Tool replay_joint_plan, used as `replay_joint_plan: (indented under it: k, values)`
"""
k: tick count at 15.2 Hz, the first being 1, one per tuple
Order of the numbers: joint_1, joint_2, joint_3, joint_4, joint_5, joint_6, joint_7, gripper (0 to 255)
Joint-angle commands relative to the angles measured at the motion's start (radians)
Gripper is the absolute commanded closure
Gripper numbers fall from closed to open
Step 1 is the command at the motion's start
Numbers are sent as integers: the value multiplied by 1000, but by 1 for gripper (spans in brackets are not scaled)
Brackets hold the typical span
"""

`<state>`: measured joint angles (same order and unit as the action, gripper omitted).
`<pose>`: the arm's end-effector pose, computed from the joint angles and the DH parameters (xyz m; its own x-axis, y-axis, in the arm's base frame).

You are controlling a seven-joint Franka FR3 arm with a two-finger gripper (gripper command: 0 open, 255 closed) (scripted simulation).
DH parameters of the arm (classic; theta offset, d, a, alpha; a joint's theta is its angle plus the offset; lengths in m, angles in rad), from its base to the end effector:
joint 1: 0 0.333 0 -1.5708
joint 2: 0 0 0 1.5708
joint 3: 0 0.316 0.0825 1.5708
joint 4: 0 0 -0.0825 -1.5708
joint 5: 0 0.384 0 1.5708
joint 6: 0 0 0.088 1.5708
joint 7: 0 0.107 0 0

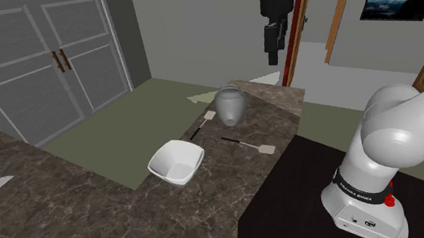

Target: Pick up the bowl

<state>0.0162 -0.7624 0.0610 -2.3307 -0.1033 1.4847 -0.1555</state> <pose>0.3037 0.0173 0.5886 0.9741 0.2001 -0.1050 0.2129 -0.9683 0.1302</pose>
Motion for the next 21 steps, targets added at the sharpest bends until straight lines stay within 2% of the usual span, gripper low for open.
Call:
replay_joint_plan:
  k: [1,11,21]
  values:
    - [0,0,0,0,0,0,0,0]
    - [40,218,71,-102,45,317,74,0]
    - [65,542,146,-73,35,607,156,0]
